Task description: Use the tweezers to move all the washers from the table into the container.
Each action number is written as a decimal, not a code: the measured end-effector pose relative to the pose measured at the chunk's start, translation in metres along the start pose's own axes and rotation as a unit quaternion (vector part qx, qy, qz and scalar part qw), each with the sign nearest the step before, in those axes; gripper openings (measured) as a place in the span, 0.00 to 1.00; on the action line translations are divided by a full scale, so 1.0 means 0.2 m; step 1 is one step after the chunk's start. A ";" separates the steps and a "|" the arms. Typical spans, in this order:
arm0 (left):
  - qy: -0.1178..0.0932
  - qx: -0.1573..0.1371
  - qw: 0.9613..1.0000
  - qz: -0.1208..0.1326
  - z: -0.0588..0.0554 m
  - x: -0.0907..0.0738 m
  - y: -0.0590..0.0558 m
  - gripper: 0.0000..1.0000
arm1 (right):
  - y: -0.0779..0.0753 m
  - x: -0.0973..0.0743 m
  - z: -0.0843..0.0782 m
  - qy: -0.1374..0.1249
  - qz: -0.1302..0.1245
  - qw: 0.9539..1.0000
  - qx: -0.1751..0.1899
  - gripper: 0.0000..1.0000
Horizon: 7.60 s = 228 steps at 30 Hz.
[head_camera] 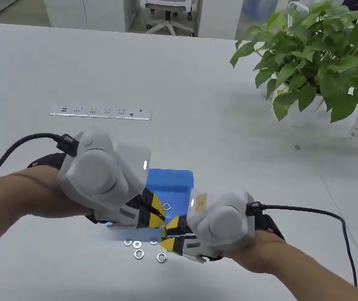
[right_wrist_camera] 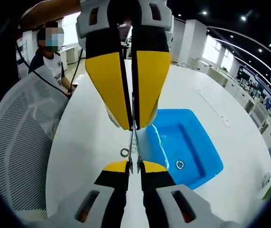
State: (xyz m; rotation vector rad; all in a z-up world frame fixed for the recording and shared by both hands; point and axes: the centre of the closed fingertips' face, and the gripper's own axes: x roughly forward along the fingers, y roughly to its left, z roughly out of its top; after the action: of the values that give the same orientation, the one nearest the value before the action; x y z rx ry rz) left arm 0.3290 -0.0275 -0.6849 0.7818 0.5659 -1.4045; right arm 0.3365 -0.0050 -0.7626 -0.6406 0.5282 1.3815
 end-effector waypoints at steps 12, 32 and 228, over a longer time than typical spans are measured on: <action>0.005 -0.004 1.000 -0.010 -0.04 0.04 -0.05 0.05 | 0.06 0.04 -0.04 0.006 0.013 1.000 0.003 0.11; 0.013 -0.014 1.000 -0.022 -0.09 0.07 -0.10 0.05 | 0.12 0.09 -0.07 0.011 0.034 0.999 0.005 0.12; 0.022 -0.030 0.999 0.014 -0.16 0.01 0.40 0.05 | -0.38 0.21 0.03 0.015 0.038 0.999 0.027 0.11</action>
State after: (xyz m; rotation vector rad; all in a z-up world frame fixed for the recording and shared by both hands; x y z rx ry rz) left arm 0.4108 -0.0050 -0.6960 0.7713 0.6264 -1.3415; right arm 0.4162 0.0240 -0.7782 -0.6040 0.6181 1.4256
